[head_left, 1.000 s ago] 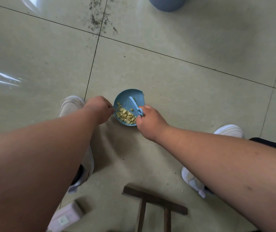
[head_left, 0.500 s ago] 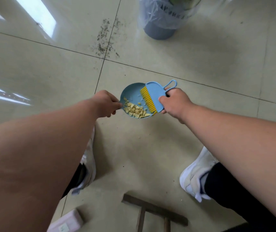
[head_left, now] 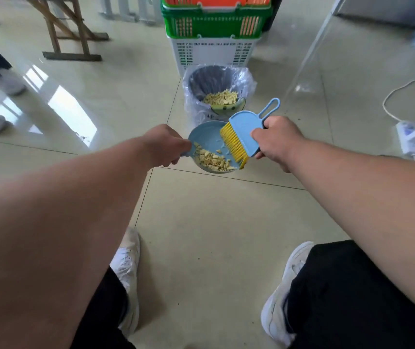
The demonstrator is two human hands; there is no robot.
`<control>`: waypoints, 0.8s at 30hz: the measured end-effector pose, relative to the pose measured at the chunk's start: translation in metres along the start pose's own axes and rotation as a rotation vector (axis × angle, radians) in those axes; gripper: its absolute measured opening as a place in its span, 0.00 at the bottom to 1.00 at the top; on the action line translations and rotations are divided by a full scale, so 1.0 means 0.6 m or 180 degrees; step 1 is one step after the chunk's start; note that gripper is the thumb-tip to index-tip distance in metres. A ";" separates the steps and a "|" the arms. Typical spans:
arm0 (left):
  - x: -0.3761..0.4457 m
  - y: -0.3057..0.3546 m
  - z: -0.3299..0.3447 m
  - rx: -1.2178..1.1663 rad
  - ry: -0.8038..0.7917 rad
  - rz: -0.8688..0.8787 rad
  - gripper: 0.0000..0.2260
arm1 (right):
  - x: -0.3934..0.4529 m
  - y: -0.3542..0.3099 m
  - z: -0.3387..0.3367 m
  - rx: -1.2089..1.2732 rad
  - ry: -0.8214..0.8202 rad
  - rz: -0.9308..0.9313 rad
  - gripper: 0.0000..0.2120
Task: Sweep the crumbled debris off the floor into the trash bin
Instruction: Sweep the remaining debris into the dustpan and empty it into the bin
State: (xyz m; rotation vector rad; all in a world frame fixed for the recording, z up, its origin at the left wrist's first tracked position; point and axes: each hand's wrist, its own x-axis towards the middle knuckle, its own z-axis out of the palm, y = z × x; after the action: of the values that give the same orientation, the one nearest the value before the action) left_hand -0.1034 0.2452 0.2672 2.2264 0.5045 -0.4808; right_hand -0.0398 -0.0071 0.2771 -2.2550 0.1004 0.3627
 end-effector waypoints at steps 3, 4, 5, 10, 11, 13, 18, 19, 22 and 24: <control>-0.005 0.046 -0.046 -0.0005 0.0125 0.0109 0.17 | 0.007 -0.042 -0.034 0.0445 0.0226 -0.0022 0.09; -0.006 0.059 -0.060 -0.0026 0.0163 0.0147 0.17 | 0.011 -0.055 -0.040 0.0593 0.0288 -0.0017 0.09; -0.006 0.069 -0.074 -0.0051 0.0197 0.0169 0.16 | 0.014 -0.069 -0.045 0.0738 0.0339 -0.0008 0.09; 0.019 0.091 -0.129 -0.0255 0.0298 0.0162 0.12 | 0.050 -0.120 -0.048 0.1638 0.0556 0.0220 0.07; 0.032 0.092 -0.137 -0.0331 0.0301 0.0147 0.12 | 0.063 -0.122 -0.045 0.1819 0.0582 0.0321 0.07; 0.063 0.094 -0.145 -0.0431 0.0297 0.0144 0.15 | 0.095 -0.117 -0.038 0.2036 0.0623 0.0492 0.05; 0.142 0.112 -0.140 -0.0297 0.0210 0.0098 0.13 | 0.185 -0.090 -0.017 0.2331 0.0775 0.0837 0.03; 0.159 0.117 -0.136 -0.0256 0.0217 0.0095 0.12 | 0.203 -0.085 -0.013 0.2348 0.0799 0.0892 0.03; 0.214 0.129 -0.120 -0.0146 0.0255 0.0047 0.11 | 0.258 -0.063 -0.003 0.2390 0.0793 0.1031 0.03; 0.249 0.132 -0.110 -0.0093 0.0306 -0.0039 0.11 | 0.290 -0.049 0.006 0.2424 0.0765 0.1078 0.03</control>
State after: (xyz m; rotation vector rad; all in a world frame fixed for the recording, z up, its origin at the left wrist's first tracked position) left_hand 0.0744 0.2771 0.2835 2.2272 0.5721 -0.3718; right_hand 0.1313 0.0231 0.2455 -1.5084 0.6404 0.1792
